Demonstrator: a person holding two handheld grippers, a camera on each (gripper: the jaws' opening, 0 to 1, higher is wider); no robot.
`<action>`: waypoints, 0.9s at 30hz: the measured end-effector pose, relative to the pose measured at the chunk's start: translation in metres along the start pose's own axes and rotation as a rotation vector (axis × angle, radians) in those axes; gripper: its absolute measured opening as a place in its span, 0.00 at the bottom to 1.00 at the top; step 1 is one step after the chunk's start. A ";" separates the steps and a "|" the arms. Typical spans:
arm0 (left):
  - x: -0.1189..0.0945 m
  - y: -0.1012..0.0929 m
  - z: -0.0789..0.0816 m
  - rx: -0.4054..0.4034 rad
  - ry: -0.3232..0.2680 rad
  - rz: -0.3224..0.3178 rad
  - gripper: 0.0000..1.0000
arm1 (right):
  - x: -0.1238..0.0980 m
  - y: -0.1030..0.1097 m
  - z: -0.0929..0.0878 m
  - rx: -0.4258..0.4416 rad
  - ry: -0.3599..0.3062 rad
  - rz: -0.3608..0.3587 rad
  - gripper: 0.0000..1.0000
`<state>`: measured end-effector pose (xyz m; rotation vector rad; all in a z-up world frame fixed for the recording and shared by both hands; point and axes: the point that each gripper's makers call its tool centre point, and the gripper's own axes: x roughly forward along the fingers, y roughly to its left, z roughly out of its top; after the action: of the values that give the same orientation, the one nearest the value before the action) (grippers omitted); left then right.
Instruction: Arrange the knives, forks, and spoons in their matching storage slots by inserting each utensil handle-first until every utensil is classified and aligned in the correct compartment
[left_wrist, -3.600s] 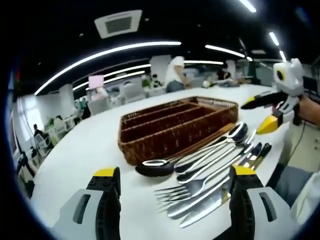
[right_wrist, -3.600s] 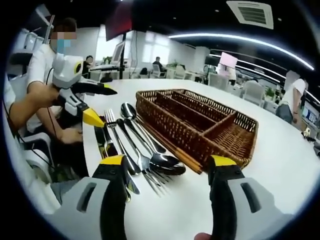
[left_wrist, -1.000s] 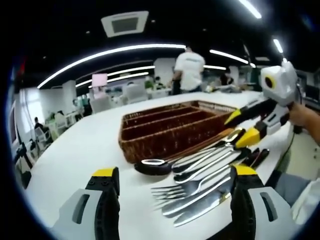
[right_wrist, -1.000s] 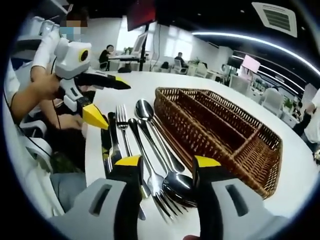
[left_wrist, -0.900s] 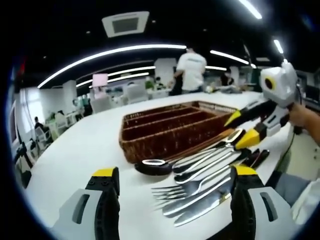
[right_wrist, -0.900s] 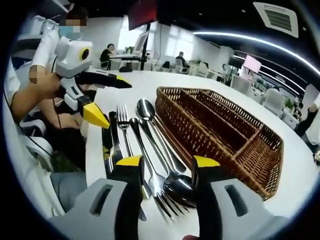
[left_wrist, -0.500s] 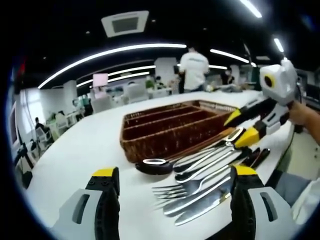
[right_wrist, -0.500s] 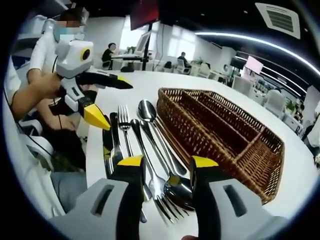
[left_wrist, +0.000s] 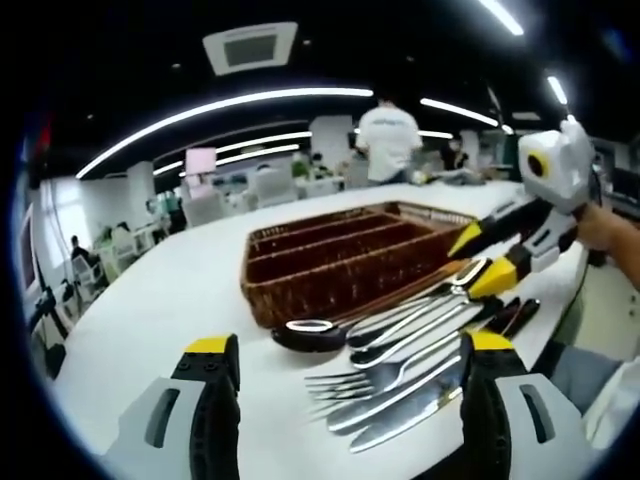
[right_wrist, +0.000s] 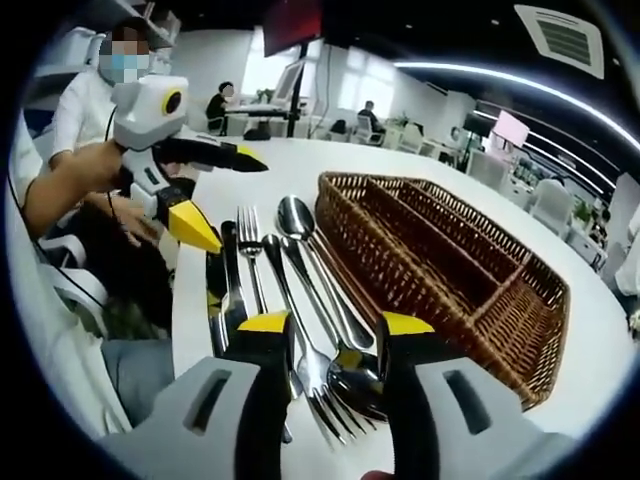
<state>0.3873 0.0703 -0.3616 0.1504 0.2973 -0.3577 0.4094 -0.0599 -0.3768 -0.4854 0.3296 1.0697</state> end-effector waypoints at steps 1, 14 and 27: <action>0.000 0.000 0.000 0.002 0.000 0.002 0.92 | 0.000 0.000 0.000 -0.002 0.002 0.002 0.34; -0.005 -0.006 0.001 -0.013 -0.014 0.002 0.92 | 0.000 0.001 0.000 -0.007 0.005 -0.002 0.33; -0.003 -0.006 0.002 -0.007 -0.015 -0.007 0.92 | 0.001 -0.001 -0.002 -0.005 0.008 0.001 0.33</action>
<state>0.3829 0.0654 -0.3591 0.1401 0.2840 -0.3644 0.4107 -0.0612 -0.3786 -0.4942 0.3342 1.0704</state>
